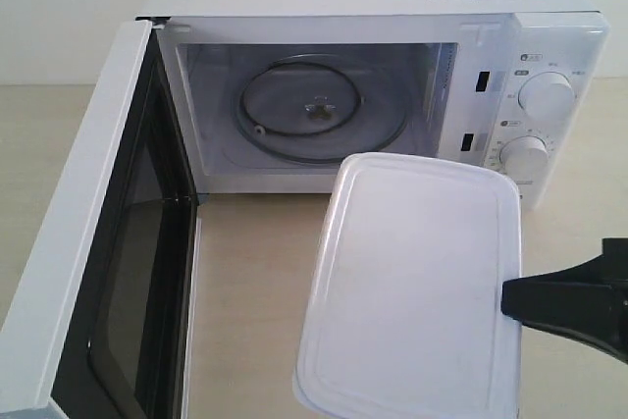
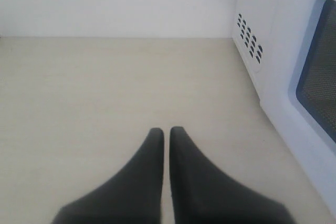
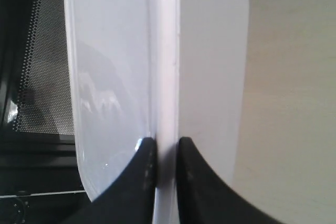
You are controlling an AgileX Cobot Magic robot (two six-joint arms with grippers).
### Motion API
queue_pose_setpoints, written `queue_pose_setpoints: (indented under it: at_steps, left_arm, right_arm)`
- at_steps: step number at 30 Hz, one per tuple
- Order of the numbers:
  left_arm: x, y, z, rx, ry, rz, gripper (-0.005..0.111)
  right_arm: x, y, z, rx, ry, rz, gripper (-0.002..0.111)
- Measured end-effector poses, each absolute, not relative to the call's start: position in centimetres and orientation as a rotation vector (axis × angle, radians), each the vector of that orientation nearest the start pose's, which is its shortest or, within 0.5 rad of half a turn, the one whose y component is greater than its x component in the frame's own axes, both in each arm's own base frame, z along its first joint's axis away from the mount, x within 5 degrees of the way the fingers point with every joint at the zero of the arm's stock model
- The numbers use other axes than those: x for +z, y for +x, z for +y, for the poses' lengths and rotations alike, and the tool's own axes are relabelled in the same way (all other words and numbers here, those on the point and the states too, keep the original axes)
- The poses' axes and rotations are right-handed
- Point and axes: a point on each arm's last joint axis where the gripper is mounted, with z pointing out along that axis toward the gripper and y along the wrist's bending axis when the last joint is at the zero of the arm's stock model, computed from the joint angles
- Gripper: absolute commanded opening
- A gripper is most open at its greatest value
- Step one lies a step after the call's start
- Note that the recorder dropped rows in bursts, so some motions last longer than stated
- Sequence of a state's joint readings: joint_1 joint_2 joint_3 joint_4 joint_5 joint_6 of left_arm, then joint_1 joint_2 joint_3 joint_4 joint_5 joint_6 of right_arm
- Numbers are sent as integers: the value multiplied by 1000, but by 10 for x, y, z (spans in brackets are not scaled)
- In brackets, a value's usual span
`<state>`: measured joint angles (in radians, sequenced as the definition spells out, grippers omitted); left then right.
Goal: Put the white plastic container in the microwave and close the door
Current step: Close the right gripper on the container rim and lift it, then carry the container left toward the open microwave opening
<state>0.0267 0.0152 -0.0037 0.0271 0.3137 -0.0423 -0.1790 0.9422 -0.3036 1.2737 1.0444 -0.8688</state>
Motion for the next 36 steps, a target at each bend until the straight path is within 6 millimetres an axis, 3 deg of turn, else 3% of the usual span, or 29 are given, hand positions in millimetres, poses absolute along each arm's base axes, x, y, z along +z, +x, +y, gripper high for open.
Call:
queue_pose_setpoints:
  at_steps: [15, 36]
  left_arm:
    - [185, 55, 2, 15, -45, 1808, 4]
    - [185, 55, 2, 15, -45, 1808, 4]
  right_arm:
    - [243, 110, 59, 1266, 61, 2167, 0]
    - [256, 90, 54, 1142, 256, 2060, 0]
